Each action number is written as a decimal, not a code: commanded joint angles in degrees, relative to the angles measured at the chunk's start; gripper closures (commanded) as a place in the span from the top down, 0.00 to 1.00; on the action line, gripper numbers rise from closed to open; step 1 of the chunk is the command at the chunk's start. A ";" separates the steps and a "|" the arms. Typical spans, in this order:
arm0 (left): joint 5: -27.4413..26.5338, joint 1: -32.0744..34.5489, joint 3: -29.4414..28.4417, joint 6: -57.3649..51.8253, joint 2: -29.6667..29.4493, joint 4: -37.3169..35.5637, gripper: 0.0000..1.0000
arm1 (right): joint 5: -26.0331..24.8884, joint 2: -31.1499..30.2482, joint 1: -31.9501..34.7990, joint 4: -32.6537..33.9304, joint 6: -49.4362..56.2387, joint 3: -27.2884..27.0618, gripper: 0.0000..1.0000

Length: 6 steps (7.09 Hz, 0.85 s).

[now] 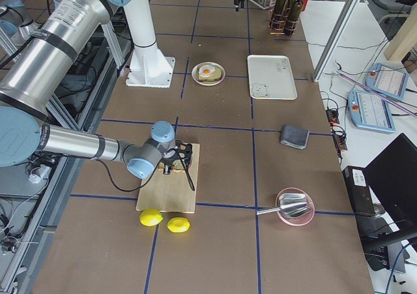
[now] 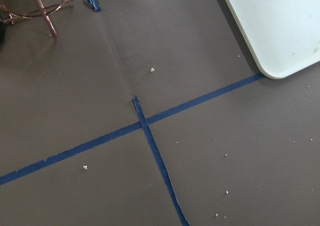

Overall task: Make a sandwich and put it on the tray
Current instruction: 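Grasp the bread slice edge with the right gripper and lift it, then carry the bread slice with the right gripper over the egg plate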

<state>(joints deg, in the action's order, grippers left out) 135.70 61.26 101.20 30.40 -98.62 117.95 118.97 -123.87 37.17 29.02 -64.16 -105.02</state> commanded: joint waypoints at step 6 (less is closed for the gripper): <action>-0.70 -0.26 -0.47 0.54 -0.44 0.00 1.00 | 15.50 16.06 16.62 4.08 -2.61 -9.06 0.00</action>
<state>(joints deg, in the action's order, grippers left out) 135.28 61.05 101.04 30.85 -98.89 117.95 132.93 -114.56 52.96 30.30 -64.81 -114.25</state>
